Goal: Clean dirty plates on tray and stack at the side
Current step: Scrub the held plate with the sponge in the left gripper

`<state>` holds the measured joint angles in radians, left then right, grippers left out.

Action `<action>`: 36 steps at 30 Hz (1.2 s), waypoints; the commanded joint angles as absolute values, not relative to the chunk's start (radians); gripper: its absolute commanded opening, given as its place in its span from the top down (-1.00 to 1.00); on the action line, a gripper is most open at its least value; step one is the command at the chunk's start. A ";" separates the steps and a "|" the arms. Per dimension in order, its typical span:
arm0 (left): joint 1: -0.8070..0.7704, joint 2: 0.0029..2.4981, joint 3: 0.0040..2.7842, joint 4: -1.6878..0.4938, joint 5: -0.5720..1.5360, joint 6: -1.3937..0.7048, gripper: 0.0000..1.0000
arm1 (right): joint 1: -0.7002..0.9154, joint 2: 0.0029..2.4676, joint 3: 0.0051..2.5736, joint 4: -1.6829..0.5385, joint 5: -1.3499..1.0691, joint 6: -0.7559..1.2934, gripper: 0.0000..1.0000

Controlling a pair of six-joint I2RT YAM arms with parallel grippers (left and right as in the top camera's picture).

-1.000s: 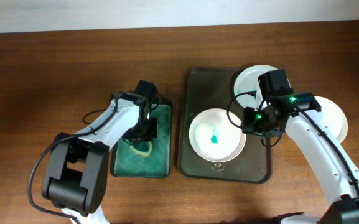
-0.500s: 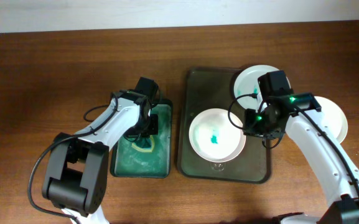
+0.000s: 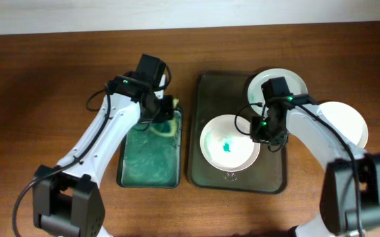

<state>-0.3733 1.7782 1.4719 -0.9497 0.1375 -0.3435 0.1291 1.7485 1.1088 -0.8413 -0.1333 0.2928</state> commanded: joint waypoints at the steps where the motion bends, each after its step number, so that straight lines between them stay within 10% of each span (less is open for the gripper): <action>1: -0.445 1.773 1.484 -0.892 0.248 -0.351 1.00 | 0.047 1.845 1.103 -0.821 -0.259 0.210 0.54; 9: -0.596 1.869 1.484 -0.743 0.248 -0.403 1.00 | -0.025 1.881 1.102 -0.830 -0.410 0.112 0.90; 21: -0.731 2.194 1.484 -0.496 0.378 -0.433 1.00 | 0.071 1.882 1.098 -0.828 -0.320 0.173 0.91; 36: -0.613 2.220 1.663 -0.982 -0.177 -0.529 1.00 | 0.078 1.882 1.098 -0.830 -0.302 0.173 0.91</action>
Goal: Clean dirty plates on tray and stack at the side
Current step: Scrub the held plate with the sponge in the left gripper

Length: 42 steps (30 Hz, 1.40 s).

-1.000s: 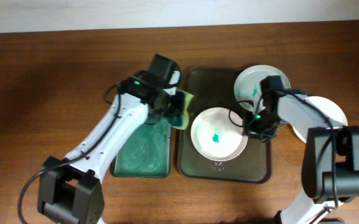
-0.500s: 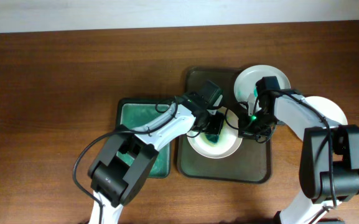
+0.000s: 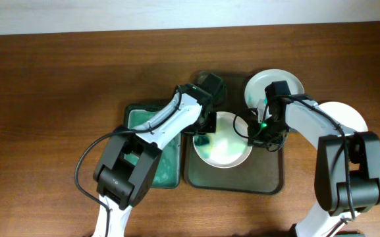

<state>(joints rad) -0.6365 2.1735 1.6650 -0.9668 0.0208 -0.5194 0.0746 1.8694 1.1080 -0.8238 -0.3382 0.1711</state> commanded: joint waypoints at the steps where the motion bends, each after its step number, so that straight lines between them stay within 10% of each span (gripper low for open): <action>1: -0.615 2.222 1.663 -0.965 -0.111 -0.523 1.00 | 0.078 1.882 1.098 -0.830 -0.302 0.173 0.92; 7: -0.679 2.257 1.663 -0.738 0.498 -0.450 1.00 | 0.078 1.882 1.098 -0.825 -0.302 0.173 0.92; 14: -0.739 2.267 1.663 -0.728 0.670 -0.374 1.00 | 0.078 1.882 1.098 -0.821 -0.302 0.173 0.91; 33: -0.574 2.266 1.764 -1.116 -0.085 -0.512 1.00 | 0.078 1.882 1.098 -0.825 -0.302 0.173 0.91; 42: -0.601 2.248 2.019 -1.357 0.028 -0.511 1.00 | 0.078 1.882 1.098 -0.829 -0.302 0.173 0.92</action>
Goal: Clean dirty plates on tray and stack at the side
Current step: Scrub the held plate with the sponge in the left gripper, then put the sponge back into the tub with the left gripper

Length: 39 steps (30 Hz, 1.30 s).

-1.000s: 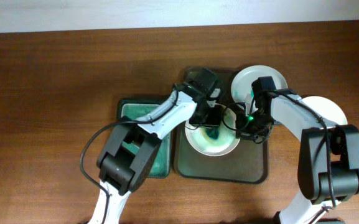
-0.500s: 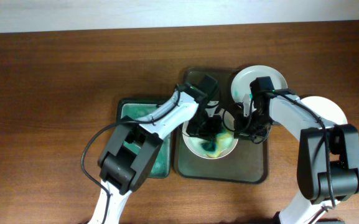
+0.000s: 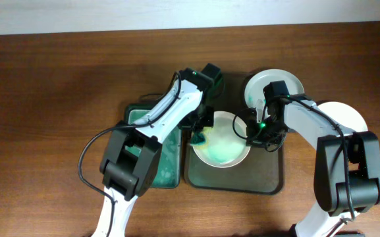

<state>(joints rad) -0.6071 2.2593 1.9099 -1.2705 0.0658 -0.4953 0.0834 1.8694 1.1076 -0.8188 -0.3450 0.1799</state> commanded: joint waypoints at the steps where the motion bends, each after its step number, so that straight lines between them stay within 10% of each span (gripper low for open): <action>1: -0.594 2.223 2.047 -1.393 0.017 -0.501 1.00 | 0.078 1.882 1.098 -0.830 -0.302 0.172 0.91; 13: -0.490 1.980 2.003 -1.679 -0.319 -0.501 1.00 | 0.078 1.882 1.098 -0.830 -0.302 0.173 0.92; 26: -0.338 1.980 1.378 -1.073 -0.032 -0.465 1.00 | 0.078 1.882 1.098 -0.813 -0.302 0.173 0.89; 27: -0.338 1.980 1.378 -1.060 -0.032 -0.458 0.92 | 0.078 1.882 1.098 -0.810 -0.302 0.173 0.89; 29: -0.337 1.979 1.379 -1.052 -0.021 -0.458 -0.15 | 0.078 1.882 1.098 -0.809 -0.302 0.173 0.89; 30: -0.334 1.978 1.383 -1.061 -0.018 -0.458 -0.30 | 0.078 1.882 1.098 -0.809 -0.302 0.173 0.88; 39: -0.291 1.666 1.396 -1.148 0.036 -0.453 -0.54 | 0.078 1.821 1.100 -0.812 -0.296 0.177 0.92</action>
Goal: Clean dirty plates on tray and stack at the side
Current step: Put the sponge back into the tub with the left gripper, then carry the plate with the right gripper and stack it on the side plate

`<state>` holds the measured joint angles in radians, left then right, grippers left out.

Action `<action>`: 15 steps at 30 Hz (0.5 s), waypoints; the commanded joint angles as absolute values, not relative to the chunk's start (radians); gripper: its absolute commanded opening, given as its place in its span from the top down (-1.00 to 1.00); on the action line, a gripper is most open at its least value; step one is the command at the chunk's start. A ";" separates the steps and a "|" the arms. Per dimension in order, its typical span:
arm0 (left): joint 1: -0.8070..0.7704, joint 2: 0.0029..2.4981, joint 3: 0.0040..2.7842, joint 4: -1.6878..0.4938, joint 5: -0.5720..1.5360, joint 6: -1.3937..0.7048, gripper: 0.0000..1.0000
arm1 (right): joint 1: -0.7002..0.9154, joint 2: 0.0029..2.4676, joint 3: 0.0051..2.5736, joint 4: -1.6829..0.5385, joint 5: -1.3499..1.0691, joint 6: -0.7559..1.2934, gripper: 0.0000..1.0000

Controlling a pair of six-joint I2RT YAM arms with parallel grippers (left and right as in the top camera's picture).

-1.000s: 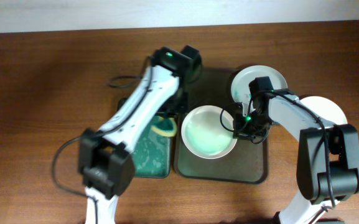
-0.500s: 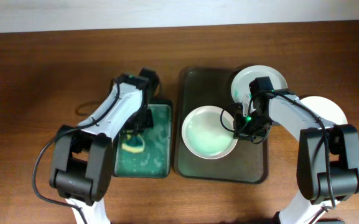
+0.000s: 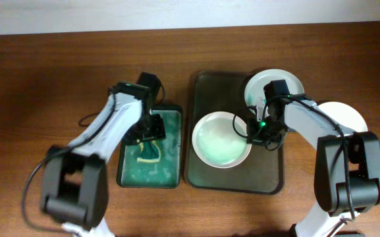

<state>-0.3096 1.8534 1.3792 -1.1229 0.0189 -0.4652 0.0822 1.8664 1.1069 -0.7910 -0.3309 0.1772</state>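
Note:
A dark tray (image 3: pixel 236 179) lies mid-table. On it sits a white plate (image 3: pixel 219 143) with only a pale green film. My right gripper (image 3: pixel 247 130) is shut on that plate's right rim. A second white plate (image 3: pixel 280 80) with green smears rests on the tray's far right corner. My left gripper (image 3: pixel 150 135) is down in the green wash basin (image 3: pixel 166 172) left of the tray, shut on a yellow-green sponge (image 3: pixel 147 151).
A clean white plate (image 3: pixel 349 120) lies on the bare wooden table right of the tray, partly under my right arm. The basin stands close against the tray's left edge.
My left gripper has left the plate on the tray and now holds the sponge in the green basin. The plate's dark green patch at its left edge is gone. The right gripper has kept its hold.
At first the left gripper held the sponge in the basin while the plate on the tray carried a green blob. Then the sponge was on the plate's left side, twice. Now the plate shows only a faint film and the sponge is back in the basin.

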 commanded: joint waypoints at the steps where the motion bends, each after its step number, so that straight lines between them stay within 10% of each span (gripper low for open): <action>1: -0.291 1.615 1.396 -1.156 0.029 -0.450 -0.73 | 0.078 1.778 1.100 -0.822 -0.268 0.187 0.92; 3: -0.291 1.529 1.396 -1.168 0.020 -0.447 -0.99 | 0.082 1.682 1.100 -0.850 -0.193 0.205 0.92; 15: -0.292 1.451 1.396 -1.163 0.020 -0.448 -0.99 | 0.282 1.356 1.100 -1.044 0.358 0.410 0.92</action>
